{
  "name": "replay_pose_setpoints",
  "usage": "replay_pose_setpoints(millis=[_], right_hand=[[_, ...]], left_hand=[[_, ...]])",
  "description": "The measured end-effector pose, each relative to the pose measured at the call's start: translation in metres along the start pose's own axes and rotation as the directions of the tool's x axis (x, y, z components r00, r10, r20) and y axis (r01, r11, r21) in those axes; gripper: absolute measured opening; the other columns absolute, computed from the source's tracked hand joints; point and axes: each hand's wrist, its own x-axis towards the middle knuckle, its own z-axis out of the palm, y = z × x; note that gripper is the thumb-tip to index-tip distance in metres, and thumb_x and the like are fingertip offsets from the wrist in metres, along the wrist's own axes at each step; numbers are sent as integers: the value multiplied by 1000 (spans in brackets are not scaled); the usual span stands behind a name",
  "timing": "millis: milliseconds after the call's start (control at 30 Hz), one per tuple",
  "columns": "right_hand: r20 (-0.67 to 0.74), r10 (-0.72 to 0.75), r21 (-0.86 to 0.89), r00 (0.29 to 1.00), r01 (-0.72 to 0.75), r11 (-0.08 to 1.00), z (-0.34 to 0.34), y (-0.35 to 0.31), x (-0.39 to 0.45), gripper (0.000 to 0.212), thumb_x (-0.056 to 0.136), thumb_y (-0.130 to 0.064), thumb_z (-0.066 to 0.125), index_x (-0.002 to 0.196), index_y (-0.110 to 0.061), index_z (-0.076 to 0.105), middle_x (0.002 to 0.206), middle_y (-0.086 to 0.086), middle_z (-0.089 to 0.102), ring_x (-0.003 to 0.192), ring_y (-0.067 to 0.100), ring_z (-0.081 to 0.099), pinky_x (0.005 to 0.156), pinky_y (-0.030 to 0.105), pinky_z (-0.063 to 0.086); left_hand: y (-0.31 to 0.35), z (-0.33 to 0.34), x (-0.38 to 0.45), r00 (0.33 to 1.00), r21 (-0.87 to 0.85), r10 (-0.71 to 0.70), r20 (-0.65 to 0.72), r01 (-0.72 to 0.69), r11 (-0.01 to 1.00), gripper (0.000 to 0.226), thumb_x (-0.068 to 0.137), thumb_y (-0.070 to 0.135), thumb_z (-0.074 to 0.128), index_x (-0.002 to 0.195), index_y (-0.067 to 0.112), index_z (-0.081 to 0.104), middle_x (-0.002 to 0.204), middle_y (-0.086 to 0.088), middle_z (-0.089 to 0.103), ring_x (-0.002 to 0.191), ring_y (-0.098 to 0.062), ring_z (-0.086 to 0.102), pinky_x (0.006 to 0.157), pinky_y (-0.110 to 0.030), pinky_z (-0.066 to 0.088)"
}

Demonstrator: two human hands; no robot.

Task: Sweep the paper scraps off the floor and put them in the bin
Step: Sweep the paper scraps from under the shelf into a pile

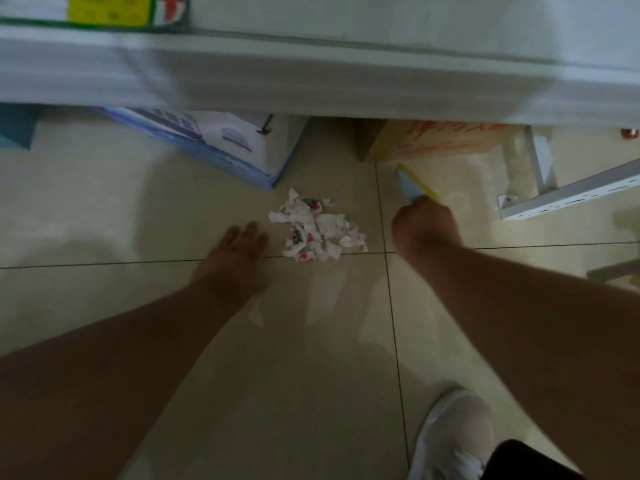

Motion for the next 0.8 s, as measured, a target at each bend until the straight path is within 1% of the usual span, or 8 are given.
replay_pose_setpoints(millis=[67,167,367,433,533,667,733,800], right_hand=[[-27,54,-6,998,-54,999,-11,15,27,49,94,-29,44,137,-9,55,138,16,60,127,38,57,110,39,43],[51,49,-60,998,-46,997,2,21,37,45,96,-26,44,136,-8,55,140,20,57,129,40,54,110,39,41],[149,-41,-12,988,43,999,58,-17,-16,44,103,-28,29,135,-10,53,137,21,60,124,41,58,108,47,42],[198,-86,20,976,84,996,73,-37,-41,45,105,-32,24,131,-11,55,129,18,64,119,39,61,104,48,45],[237,-193,24,952,193,981,82,-55,-70,40,102,-34,29,125,-15,57,118,12,68,109,36,65,97,48,51],[111,-328,-55,938,335,941,58,-46,-73,37,101,-35,29,125,-22,54,94,9,65,90,34,67,78,42,54],[55,-257,-80,965,261,962,38,-23,-59,37,102,-32,31,128,-22,55,105,17,69,95,38,67,82,43,53],[-7,-116,-101,993,115,988,19,9,-42,38,99,-31,35,125,-18,58,114,21,68,102,42,66,88,46,53]], left_hand=[[-1,-1,3,1000,11,27,15,-27,1000,107,88,49,73,165,25,3,173,-2,-7,159,-30,1,129,-41,10],[1,-6,3,1000,34,27,2,-27,999,109,86,52,75,165,24,6,173,-2,-3,158,-30,3,129,-38,9],[0,-10,1,999,-6,24,29,-24,1000,108,87,51,76,165,26,6,173,1,-6,159,-29,0,128,-38,11],[-1,-12,0,998,-23,36,51,-35,999,107,88,50,74,166,26,5,173,1,-8,159,-29,-1,128,-40,13],[-6,-17,-4,998,-79,47,47,-43,996,106,88,46,76,165,29,4,172,7,-8,159,-24,1,126,-41,21],[-18,-25,-9,997,-145,76,-17,-77,986,114,83,37,81,166,29,3,172,10,-6,157,-19,14,124,-37,25],[-20,-31,-11,997,-150,78,-14,-79,985,115,82,38,82,165,30,3,172,12,-6,154,-22,23,120,-37,30],[-18,-35,-11,997,-137,79,-10,-80,987,113,83,38,82,165,31,4,172,13,-7,150,-26,29,116,-39,35]])
